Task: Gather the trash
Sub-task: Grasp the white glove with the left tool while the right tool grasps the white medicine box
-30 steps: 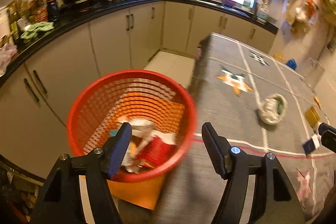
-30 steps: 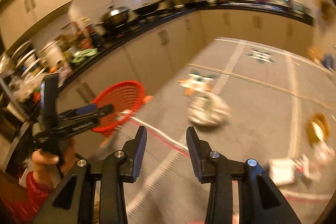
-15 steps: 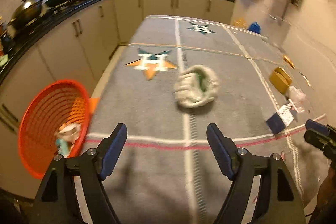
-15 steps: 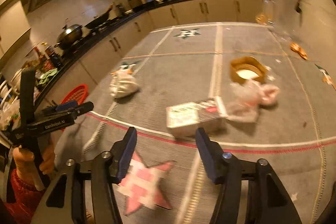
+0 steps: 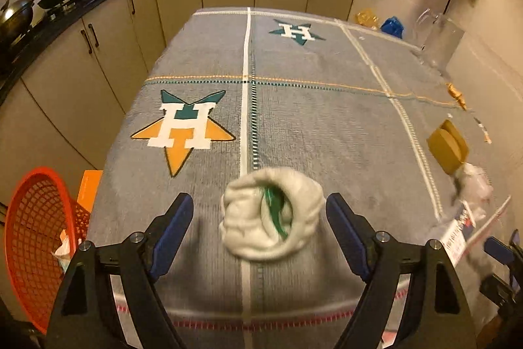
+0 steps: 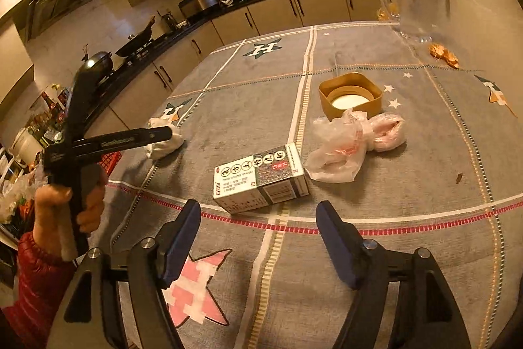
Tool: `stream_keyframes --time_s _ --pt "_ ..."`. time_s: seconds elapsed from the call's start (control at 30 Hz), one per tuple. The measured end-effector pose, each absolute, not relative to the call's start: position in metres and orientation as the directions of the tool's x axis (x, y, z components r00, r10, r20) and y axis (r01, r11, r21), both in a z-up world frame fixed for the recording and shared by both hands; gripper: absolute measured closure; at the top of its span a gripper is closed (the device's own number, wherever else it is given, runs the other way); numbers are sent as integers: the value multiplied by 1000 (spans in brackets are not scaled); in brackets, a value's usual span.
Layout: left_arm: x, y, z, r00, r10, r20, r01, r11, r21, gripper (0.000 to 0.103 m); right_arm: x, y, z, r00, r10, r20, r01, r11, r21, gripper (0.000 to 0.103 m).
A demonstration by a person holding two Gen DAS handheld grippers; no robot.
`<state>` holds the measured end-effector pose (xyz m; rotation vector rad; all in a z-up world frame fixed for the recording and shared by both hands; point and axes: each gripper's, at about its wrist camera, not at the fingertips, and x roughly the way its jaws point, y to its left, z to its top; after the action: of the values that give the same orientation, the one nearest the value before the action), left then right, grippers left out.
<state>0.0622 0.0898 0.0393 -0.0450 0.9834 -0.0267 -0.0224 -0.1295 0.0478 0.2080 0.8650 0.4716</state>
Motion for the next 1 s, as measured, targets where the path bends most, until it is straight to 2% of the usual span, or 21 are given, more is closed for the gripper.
stream_keyframes --time_s 0.07,0.1,0.13,0.27,0.63,0.77,0.9,1.0 --pt "65 86 35 555 -35 -831 5 999 -38 21 -21 -131 47 556 473 -683 -306 881 361 25" --pt "65 82 33 558 -33 -829 17 999 -29 25 -20 -131 47 557 470 -685 -302 883 360 25" --pt "64 79 32 561 -34 -827 25 999 -24 42 -19 -131 47 556 467 -687 -300 884 358 24" --pt "54 71 30 581 -5 -814 37 999 20 54 -12 -129 45 552 459 -696 -293 889 353 23" --pt "9 84 47 641 -31 -767 33 999 -13 55 23 -109 34 497 486 -719 -321 873 368 23" --pt "4 91 47 641 -30 -767 26 1000 -17 55 7 -92 37 437 564 -700 -435 814 384 23" --pt "-4 97 47 644 -32 -764 14 999 -31 55 -22 -72 45 296 684 -667 -587 680 438 23" --pt "-8 101 47 644 -35 -764 8 999 -40 55 -31 -68 55 320 673 -667 -631 676 381 23"
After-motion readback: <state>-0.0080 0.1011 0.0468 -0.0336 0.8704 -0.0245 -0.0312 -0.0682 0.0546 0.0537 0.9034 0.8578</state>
